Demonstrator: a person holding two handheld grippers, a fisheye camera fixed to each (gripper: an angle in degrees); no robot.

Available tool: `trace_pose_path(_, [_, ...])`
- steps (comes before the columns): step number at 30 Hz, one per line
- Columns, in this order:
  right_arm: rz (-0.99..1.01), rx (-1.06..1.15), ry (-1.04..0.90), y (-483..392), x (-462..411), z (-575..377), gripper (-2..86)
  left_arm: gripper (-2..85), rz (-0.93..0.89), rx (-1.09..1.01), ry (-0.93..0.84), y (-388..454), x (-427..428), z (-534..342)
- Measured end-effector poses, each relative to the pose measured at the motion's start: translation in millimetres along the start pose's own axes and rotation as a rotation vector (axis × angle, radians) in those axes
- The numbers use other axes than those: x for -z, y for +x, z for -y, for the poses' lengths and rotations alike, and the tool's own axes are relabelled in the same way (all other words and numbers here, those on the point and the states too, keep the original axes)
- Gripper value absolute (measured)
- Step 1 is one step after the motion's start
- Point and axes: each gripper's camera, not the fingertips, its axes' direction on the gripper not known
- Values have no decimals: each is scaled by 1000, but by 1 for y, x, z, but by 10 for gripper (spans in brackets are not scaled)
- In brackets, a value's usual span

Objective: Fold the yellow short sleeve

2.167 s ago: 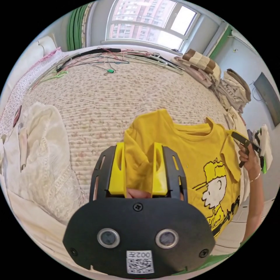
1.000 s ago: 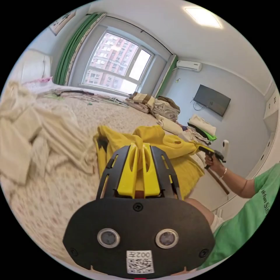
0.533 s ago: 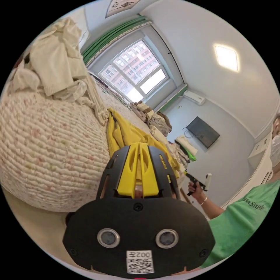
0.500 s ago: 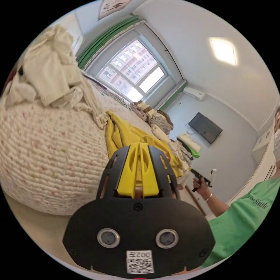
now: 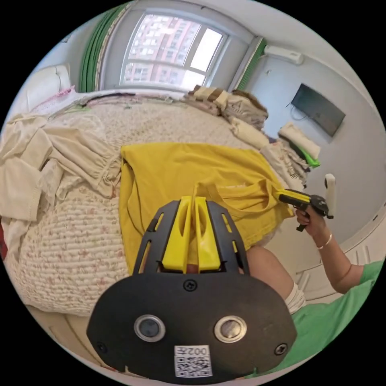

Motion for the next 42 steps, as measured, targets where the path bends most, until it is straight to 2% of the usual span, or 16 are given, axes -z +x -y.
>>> trace_pose_path(3, [49,-18,128,2,42,-35,-3,-9,-120,-3,97,-8,25,-41])
trace_pose_path(5, [93,6,136,1,54,-57,3,-10,-193,-10,109,-15,30,-66])
trace_pose_path(10, [95,-26,-55,2,46,-103,47,-13,-265,87,16,-47,10,-130])
trace_pose_path(15, [87,-124,83,4,77,-111,61,-11,-223,150,127,-58,24,-157])
trace_pose_path(22, [-26,-194,184,4,80,-69,58,-13,-50,74,191,-30,6,-121])
trace_pose_path(24, [-84,-195,174,3,69,-64,56,-11,12,93,178,-28,-19,-118])
trace_pose_path(27, [-186,-249,-8,12,18,-70,35,-11,156,166,48,-41,-69,-134])
trace_pose_path(28, [-140,-303,96,15,22,-81,25,-11,135,179,78,-44,-73,-141])
trace_pose_path(29, [-117,-325,117,17,24,-84,21,-10,62,228,153,-52,-73,-153])
trace_pose_path(32, [-81,-362,87,20,33,-75,15,-6,9,305,151,-59,-69,-160])
trace_pose_path(34, [-127,-316,73,9,47,-59,20,2,58,277,187,-50,-58,-162])
trace_pose_path(37, [-161,-236,210,-20,78,-37,46,58,165,233,298,-36,-36,-171])
trace_pose_path(38, [-162,-221,237,-27,83,-31,56,102,182,238,303,-34,-37,-171])
trace_pose_path(39, [-161,-192,266,-42,88,-16,81,139,159,245,268,-35,-46,-169])
trace_pose_path(42, [-80,-114,264,-84,81,35,137,175,133,245,195,-31,-79,-164])
